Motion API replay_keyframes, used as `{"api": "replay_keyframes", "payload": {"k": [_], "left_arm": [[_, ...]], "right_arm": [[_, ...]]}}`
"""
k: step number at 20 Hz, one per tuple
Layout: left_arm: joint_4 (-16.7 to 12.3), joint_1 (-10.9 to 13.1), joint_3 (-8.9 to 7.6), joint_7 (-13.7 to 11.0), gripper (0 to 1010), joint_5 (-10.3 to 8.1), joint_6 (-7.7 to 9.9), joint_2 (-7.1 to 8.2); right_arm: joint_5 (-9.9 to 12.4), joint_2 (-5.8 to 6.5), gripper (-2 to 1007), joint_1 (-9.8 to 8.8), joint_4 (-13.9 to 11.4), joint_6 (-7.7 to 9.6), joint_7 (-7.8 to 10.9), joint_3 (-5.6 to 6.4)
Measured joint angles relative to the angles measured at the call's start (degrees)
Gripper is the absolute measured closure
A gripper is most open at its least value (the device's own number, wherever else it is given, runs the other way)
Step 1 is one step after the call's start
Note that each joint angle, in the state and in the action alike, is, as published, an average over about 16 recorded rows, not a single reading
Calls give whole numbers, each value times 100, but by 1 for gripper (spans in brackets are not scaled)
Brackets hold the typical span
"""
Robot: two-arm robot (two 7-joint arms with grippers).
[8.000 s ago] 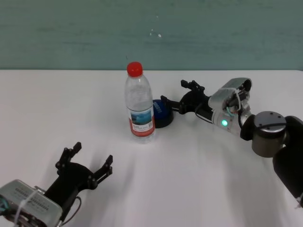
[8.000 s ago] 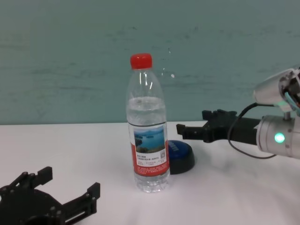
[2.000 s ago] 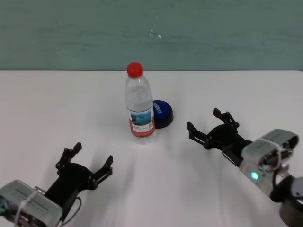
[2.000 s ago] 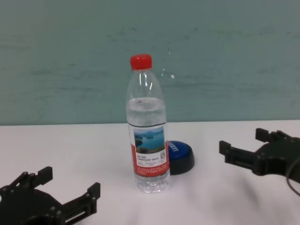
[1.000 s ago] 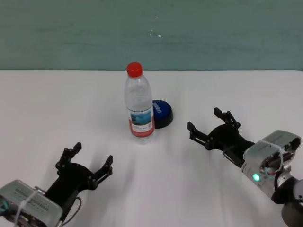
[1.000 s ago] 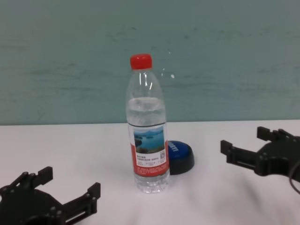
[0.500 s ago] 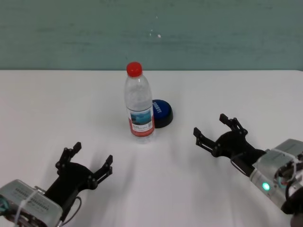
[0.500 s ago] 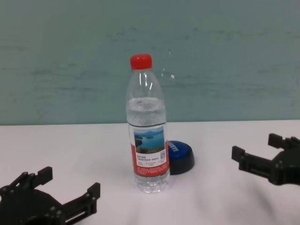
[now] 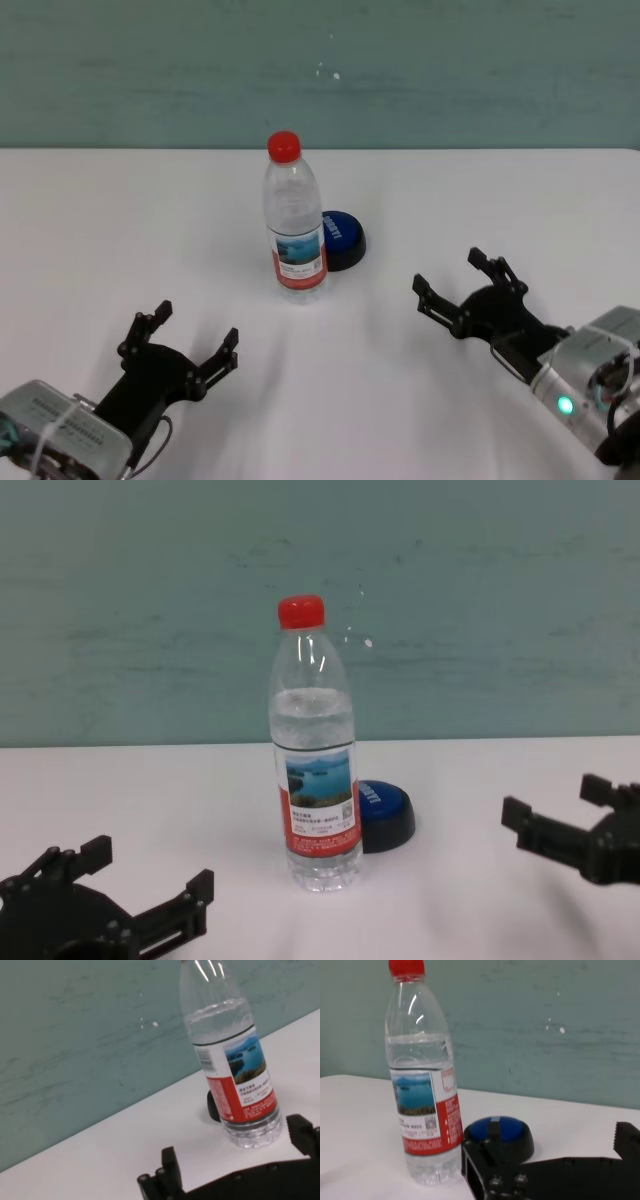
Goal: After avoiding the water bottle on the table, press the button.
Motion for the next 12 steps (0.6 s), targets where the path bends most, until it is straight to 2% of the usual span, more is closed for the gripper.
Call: {"api": "replay_keyframes", "payload": {"k": [5, 12], "left_arm": [[0, 0, 0, 0, 10, 0, 0, 0], [0, 0, 0, 0, 10, 0, 0, 0]], "right_arm": [[9, -28, 1, -31, 52, -75, -15, -6], [-89, -89, 1, -80, 110, -215, -51, -45]]}}
